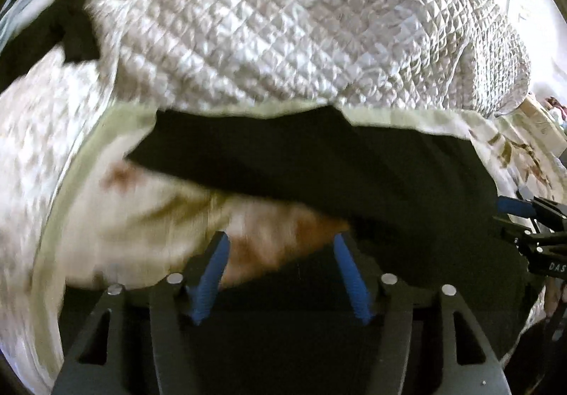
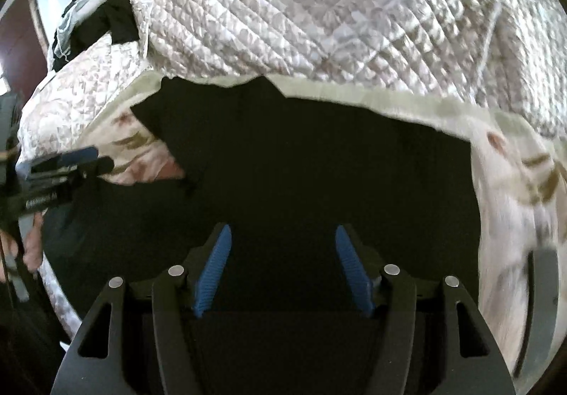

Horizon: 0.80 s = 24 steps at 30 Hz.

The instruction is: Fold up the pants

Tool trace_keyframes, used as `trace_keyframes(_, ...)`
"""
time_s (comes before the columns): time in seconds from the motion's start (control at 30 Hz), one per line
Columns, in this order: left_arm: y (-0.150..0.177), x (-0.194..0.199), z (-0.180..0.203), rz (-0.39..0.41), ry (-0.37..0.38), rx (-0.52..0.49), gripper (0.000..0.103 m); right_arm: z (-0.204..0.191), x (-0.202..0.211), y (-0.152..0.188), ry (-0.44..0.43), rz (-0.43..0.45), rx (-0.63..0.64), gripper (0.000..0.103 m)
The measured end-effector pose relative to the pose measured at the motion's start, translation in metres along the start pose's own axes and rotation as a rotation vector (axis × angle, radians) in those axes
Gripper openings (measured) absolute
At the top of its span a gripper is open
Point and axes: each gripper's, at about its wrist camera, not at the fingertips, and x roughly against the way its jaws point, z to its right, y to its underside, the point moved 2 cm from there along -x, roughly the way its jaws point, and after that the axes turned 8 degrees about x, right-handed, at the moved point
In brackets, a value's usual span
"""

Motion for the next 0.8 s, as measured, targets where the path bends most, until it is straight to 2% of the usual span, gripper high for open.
trace_keyframes(0.23,-0.061,-0.057,-0.014,0.014,0.017,-0.003,0.071,0.045,-0.044,-0.05,-0.027,0.002,0.06,0.063)
trace_keyframes(0.33,-0.079,-0.088,-0.015,0.018,0.007,-0.032,0.074,0.061,-0.073,-0.066,-0.041,-0.016,0.117,0.063)
trace_keyframes(0.5,-0.103,-0.137,-0.02,-0.005,0.008,-0.059,0.077,0.091,-0.121,-0.087,-0.059,-0.045,0.143,0.064)
trace_keyframes(0.63,-0.115,-0.17,-0.023,-0.021,-0.029,-0.072,0.078,0.104,-0.157,-0.101,-0.085,-0.095,0.178,0.064)
trace_keyframes(0.73,-0.109,-0.196,-0.025,-0.096,-0.04,-0.072,0.078,0.106,-0.18,-0.1,-0.106,-0.166,0.203,0.067)
trace_keyframes(0.8,-0.102,-0.202,-0.022,-0.081,-0.051,-0.107,0.079,0.104,-0.187,-0.098,-0.101,-0.169,0.227,0.069)
